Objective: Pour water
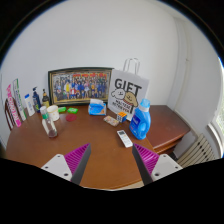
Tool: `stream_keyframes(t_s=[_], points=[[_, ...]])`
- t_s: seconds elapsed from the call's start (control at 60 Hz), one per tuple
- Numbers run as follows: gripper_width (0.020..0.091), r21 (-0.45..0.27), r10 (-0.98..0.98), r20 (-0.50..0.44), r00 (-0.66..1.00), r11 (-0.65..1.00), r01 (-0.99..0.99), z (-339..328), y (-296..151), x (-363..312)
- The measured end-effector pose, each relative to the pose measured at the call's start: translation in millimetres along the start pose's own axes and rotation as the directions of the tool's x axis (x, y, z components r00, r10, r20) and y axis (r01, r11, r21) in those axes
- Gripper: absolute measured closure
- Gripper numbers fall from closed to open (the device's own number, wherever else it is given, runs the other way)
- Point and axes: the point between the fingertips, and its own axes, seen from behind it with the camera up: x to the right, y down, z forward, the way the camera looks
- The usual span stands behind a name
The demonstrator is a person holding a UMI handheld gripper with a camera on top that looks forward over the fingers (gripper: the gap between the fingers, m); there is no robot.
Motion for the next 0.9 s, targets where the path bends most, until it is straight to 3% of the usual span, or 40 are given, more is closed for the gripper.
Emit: stream_keyframes(t_s=[0.267, 0.567, 0.9], points=[[0.0250, -0.021, -0.006, 0.049, 0.999, 1.000, 0.007, 13.8, 13.9, -78.0], [0.0251, 0.015, -0.021, 0.190, 0.982, 1.000, 0.018, 32.3, 22.2, -238.5], [0.0249, 0.148, -0.040, 0.254, 0.966, 0.989, 0.002, 128.2, -16.8, -347.8]])
